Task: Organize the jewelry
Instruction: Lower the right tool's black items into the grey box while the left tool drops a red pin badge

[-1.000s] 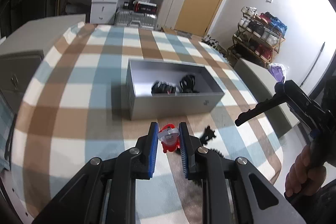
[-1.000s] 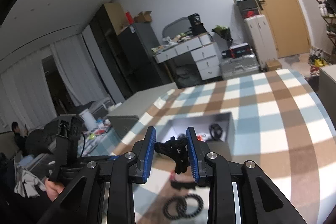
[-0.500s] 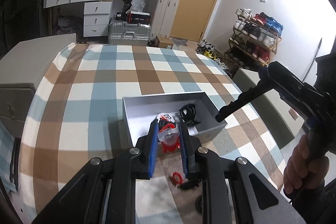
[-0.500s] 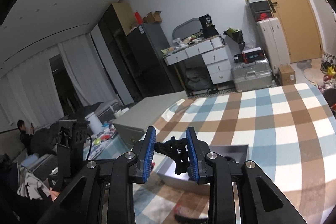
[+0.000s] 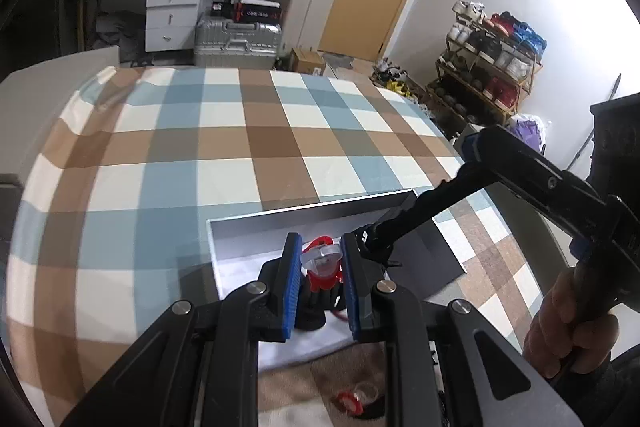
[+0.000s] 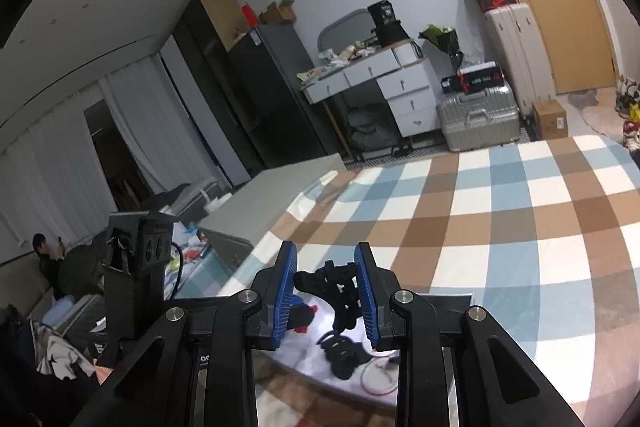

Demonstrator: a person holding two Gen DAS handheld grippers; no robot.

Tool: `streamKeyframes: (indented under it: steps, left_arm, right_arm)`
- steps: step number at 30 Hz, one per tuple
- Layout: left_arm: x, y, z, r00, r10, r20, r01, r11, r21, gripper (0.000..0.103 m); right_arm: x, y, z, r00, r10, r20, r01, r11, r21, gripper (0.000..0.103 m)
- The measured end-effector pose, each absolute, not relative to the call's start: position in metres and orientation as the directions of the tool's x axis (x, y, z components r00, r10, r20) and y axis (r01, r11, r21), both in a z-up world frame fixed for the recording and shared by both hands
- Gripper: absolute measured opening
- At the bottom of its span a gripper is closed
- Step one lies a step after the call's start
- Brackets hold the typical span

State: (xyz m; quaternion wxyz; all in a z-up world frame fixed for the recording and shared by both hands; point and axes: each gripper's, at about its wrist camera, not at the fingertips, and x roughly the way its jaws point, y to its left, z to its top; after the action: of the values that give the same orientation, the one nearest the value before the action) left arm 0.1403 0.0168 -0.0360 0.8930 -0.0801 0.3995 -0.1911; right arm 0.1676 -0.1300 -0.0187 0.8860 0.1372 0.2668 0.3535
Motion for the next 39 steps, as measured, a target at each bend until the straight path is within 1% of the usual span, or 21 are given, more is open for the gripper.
streamKeyframes:
  steps: [8, 14, 21, 24, 25, 27, 28, 29, 30, 31, 32, 34, 35, 36, 37, 38, 39]
  left_arm:
    - [0.155, 0.009, -0.051, 0.557, -0.429, -0.711, 0.297, 0.903, -0.312, 0.014]
    - [0.159, 0.008, -0.053, 0.546, -0.439, -0.713, 0.306, 0.897, -0.318, 0.014]
    - [0.160, 0.006, -0.053, 0.551, -0.448, -0.704, 0.313, 0.893, -0.324, 0.014]
    - [0.159, -0.001, -0.054, 0.530, -0.450, -0.719, 0.350, 0.888, -0.297, 0.015]
    - [0.157, -0.001, -0.053, 0.537, -0.438, -0.721, 0.346, 0.894, -0.285, 0.017]
    - [0.155, -0.002, -0.052, 0.545, -0.422, -0.724, 0.344, 0.901, -0.266, 0.036]
    - [0.154, -0.001, -0.050, 0.554, -0.420, -0.719, 0.337, 0.903, -0.267, 0.055]
    - [0.152, 0.002, -0.049, 0.566, -0.424, -0.707, 0.332, 0.902, -0.275, 0.065]
    - [0.150, 0.005, -0.045, 0.578, -0.426, -0.696, 0.327, 0.902, -0.281, 0.067]
    - [0.148, 0.006, -0.043, 0.588, -0.421, -0.691, 0.322, 0.905, -0.277, 0.068]
    - [0.147, 0.007, -0.041, 0.594, -0.419, -0.686, 0.323, 0.906, -0.274, 0.069]
    - [0.143, 0.008, -0.038, 0.605, -0.413, -0.681, 0.327, 0.908, -0.261, 0.069]
    - [0.141, 0.008, -0.036, 0.611, -0.406, -0.680, 0.327, 0.911, -0.251, 0.071]
    - [0.140, 0.007, -0.036, 0.617, -0.396, -0.680, 0.326, 0.915, -0.238, 0.073]
    - [0.137, 0.007, -0.034, 0.633, -0.366, -0.683, 0.313, 0.927, -0.207, 0.078]
    - [0.134, 0.006, -0.033, 0.651, -0.332, -0.683, 0.294, 0.939, -0.177, 0.082]
    - [0.131, 0.007, -0.032, 0.664, -0.316, -0.678, 0.283, 0.945, -0.163, 0.082]
  right_arm:
    - [0.188, -0.127, -0.039, 0.570, 0.705, -0.423, -0.542, 0.709, 0.451, 0.029]
    - [0.195, -0.128, -0.051, 0.558, 0.707, -0.435, -0.528, 0.707, 0.471, 0.029]
    - [0.193, -0.123, -0.052, 0.544, 0.704, -0.456, -0.536, 0.710, 0.457, 0.029]
    - [0.189, -0.121, -0.051, 0.546, 0.700, -0.460, -0.542, 0.714, 0.442, 0.031]
    - [0.188, -0.121, -0.051, 0.552, 0.693, -0.464, -0.539, 0.721, 0.436, 0.031]
    - [0.185, -0.121, -0.050, 0.548, 0.688, -0.476, -0.542, 0.725, 0.425, 0.032]
    - [0.185, -0.122, -0.050, 0.552, 0.684, -0.477, -0.540, 0.729, 0.420, 0.038]
    - [0.182, -0.125, -0.049, 0.561, 0.677, -0.477, -0.535, 0.736, 0.414, 0.048]
    - [0.180, -0.128, -0.047, 0.571, 0.671, -0.473, -0.530, 0.742, 0.411, 0.053]
    - [0.179, -0.130, -0.046, 0.579, 0.668, -0.468, -0.526, 0.745, 0.412, 0.060]
    - [0.176, -0.135, -0.043, 0.593, 0.668, -0.449, -0.522, 0.744, 0.418, 0.066]
    - [0.170, -0.141, -0.038, 0.613, 0.667, -0.422, -0.517, 0.744, 0.423, 0.074]
    - [0.166, -0.144, -0.035, 0.627, 0.661, -0.412, -0.515, 0.748, 0.418, 0.078]
    - [0.164, -0.145, -0.033, 0.635, 0.656, -0.408, -0.514, 0.753, 0.412, 0.079]
    - [0.162, -0.146, -0.030, 0.648, 0.646, -0.403, -0.510, 0.761, 0.400, 0.082]
    - [0.158, -0.148, -0.027, 0.659, 0.638, -0.399, -0.506, 0.768, 0.392, 0.085]
    - [0.157, -0.149, -0.026, 0.664, 0.634, -0.397, -0.504, 0.771, 0.390, 0.086]
